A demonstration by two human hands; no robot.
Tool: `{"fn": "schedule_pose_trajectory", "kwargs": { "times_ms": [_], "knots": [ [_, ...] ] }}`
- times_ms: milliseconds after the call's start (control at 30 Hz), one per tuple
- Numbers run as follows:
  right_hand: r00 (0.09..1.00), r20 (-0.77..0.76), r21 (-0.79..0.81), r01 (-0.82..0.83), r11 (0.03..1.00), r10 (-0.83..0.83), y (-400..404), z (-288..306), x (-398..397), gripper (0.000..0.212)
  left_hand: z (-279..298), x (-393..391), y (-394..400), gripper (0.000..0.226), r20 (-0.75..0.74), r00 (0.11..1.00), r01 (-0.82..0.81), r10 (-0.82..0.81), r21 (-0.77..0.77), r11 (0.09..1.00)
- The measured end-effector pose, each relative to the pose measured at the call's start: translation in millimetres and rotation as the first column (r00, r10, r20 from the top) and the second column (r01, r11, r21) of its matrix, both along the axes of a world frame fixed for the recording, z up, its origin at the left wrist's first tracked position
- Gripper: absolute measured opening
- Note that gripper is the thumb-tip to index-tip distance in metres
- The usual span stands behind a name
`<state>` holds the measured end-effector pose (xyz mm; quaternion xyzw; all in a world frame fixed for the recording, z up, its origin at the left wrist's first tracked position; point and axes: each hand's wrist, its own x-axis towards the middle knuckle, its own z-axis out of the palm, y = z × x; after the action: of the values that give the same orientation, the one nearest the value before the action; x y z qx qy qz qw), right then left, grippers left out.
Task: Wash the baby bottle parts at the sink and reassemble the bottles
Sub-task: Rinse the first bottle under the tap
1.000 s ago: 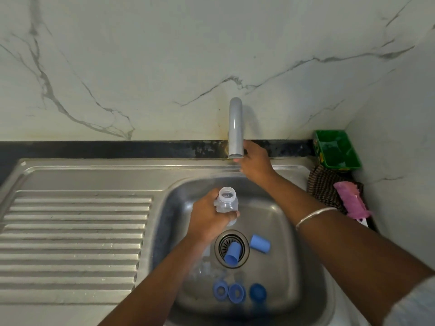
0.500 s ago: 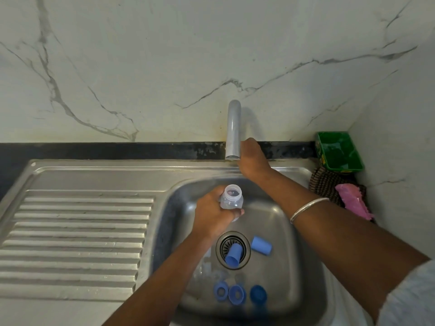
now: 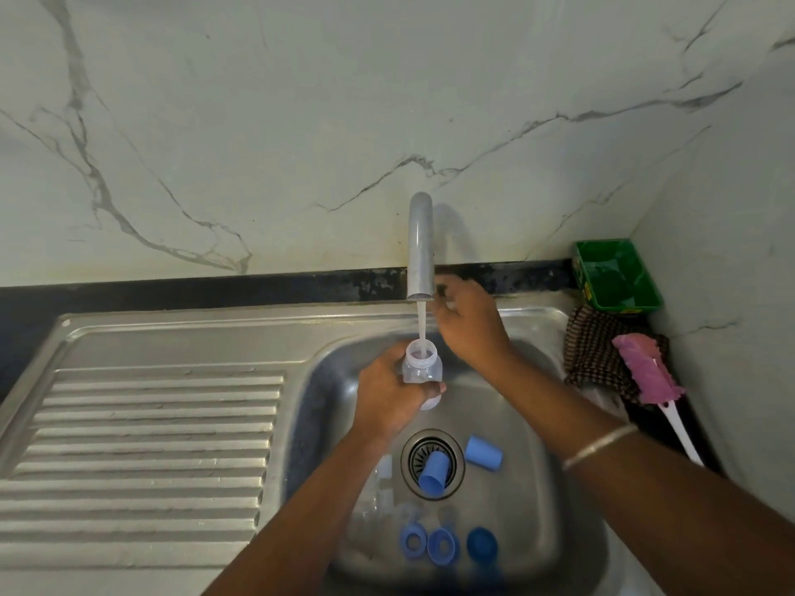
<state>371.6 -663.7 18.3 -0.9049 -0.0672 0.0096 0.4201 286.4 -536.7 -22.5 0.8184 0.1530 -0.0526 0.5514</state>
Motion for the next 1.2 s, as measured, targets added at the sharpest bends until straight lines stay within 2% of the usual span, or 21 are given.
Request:
{"fn": "schedule_pose_trajectory", "kwargs": {
  "times_ms": [67,133,267,300,367,467,533,567,700,767,833,933,1033,1133,1200],
  "knots": [
    [0.994,-0.071,0.226,0.094,0.97,-0.08,-12,-20,-29,0.022,0,3,0,0.052,-0.032,0.999,-0.007,0.006,-0.023,1.0],
    [0.979,-0.205,0.422,0.098,0.901,-0.011,-18,-35,-58,0.017,-3,8,0,0.047,-0.062,0.998,-0.017,0.013,-0.056,0.998],
    [0.905,-0.403,0.555,0.125,0.823,0.134,-10,-59,-86,0.023,-1,13,-3,0.054,-0.12,0.989,0.068,-0.083,-0.126,0.99],
    [0.892,-0.433,0.57,0.157,0.807,0.133,-5,-63,-88,0.026,1,13,-4,0.049,-0.165,0.981,0.078,-0.104,-0.156,0.985],
    [0.868,-0.488,0.586,0.248,0.772,0.092,6,-66,-88,0.036,6,15,-6,0.02,-0.278,0.957,0.026,-0.084,-0.206,0.978],
    [0.806,-0.592,0.512,0.364,0.778,0.012,19,-65,-79,0.036,9,18,-9,0.031,-0.38,0.924,-0.101,0.025,-0.183,0.978],
    [0.72,-0.694,0.47,0.452,0.758,0.001,27,-66,-73,0.038,6,18,-10,0.033,-0.351,0.936,-0.034,0.001,-0.088,0.996],
    [0.657,-0.754,0.461,0.526,0.715,0.003,30,-66,-71,0.04,4,16,-9,0.034,-0.318,0.948,0.02,-0.031,-0.038,0.999],
    [0.418,-0.906,0.398,0.801,0.448,0.058,35,-69,-59,0.046,-2,-1,-16,0.028,-0.209,0.968,0.157,-0.136,0.087,0.984],
    [0.38,-0.924,0.357,0.831,0.427,0.034,29,-73,-52,0.05,-4,-9,-19,0.028,-0.169,0.967,0.211,-0.192,0.101,0.972],
    [0.413,-0.911,0.367,0.793,0.486,0.014,22,-81,-50,0.052,-6,-20,-18,0.037,-0.136,0.967,0.225,-0.217,0.045,0.973],
    [0.584,-0.812,0.434,0.593,0.678,0.009,11,-89,-58,0.046,-9,-28,-9,0.044,-0.199,0.968,0.157,-0.151,0.017,0.987],
    [0.725,-0.677,0.516,0.342,0.786,0.129,3,-90,-70,0.048,-12,-28,3,0.04,-0.278,0.96,0.03,-0.04,-0.039,0.999],
    [0.852,-0.505,0.383,0.079,0.92,0.137,0,-85,-75,0.057,-11,-28,9,0.04,-0.298,0.954,0.027,-0.039,-0.043,0.999],
    [0.914,-0.38,0.292,-0.029,0.956,0.143,-1,-81,-75,0.057,-9,-29,11,0.044,-0.277,0.96,0.042,-0.049,-0.029,0.999]
  ]
}}
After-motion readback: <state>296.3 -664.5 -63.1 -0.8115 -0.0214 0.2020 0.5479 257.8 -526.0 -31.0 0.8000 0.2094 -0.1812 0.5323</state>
